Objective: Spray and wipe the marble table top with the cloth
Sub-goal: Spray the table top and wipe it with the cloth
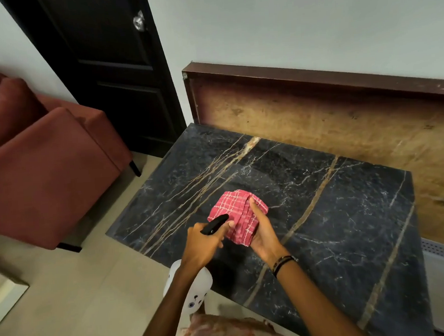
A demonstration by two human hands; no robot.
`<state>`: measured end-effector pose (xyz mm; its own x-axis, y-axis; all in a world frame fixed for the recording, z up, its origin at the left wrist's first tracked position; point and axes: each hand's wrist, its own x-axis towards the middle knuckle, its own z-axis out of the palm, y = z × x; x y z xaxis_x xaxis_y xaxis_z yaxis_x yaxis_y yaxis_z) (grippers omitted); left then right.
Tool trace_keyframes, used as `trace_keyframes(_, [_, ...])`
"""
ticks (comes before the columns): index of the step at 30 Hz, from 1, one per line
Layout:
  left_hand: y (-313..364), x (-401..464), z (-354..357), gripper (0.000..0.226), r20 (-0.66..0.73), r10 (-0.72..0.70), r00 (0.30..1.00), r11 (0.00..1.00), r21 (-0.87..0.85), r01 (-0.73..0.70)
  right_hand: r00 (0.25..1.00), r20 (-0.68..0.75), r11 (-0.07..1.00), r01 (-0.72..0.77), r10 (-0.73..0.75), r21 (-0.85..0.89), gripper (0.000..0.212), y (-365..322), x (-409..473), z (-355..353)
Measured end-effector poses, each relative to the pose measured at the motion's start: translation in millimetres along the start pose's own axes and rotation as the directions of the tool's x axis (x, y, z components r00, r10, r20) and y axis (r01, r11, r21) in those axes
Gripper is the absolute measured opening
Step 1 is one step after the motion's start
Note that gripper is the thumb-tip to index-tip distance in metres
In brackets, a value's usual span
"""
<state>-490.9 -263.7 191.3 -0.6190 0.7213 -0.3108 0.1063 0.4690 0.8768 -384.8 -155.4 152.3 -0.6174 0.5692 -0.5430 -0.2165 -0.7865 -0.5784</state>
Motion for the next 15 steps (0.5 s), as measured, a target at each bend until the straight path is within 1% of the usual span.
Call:
trace_keyframes(2, [-2,11,-15,0.038,-0.008,-0.025,1.0,1.0,-0.012,0.025,1.0,0.009,1.0,0.0,0.0,0.005,0.047,9,8,14])
trace_keyframes(5, [-11,31,-44,0.034,0.001,-0.035,0.999,0.999,-0.017,0.035,1.0,0.004,1.0,0.011,-0.011,0.013,0.046,25,26,39])
trace_keyframes(7, [-18,40,-60,0.032,0.041,-0.002,0.999,1.0,0.017,0.001,1.0,0.008,1.0,0.022,-0.022,0.006,0.048,34,36,54])
trace_keyframes(9, [-28,54,-84,0.028,0.117,0.038,0.992,0.995,0.082,-0.048,1.0,0.001,1.0,0.025,-0.025,-0.008,0.049,48,51,75])
trace_keyframes(10, [-35,61,-96,0.031,0.158,0.06,0.986,0.991,0.11,-0.078,1.0,0.003,1.0,0.025,-0.025,-0.012,0.051,57,58,85])
trace_keyframes(12, [-45,75,-118,0.043,0.197,0.085,0.977,0.985,0.133,-0.113,1.0,-0.001,1.0,0.012,-0.012,-0.005,0.055,73,73,103])
trace_keyframes(15, [-62,92,-151,0.043,0.209,0.105,0.972,0.984,0.122,-0.132,0.999,-0.045,1.0,-0.005,0.006,0.022,0.056,97,95,128])
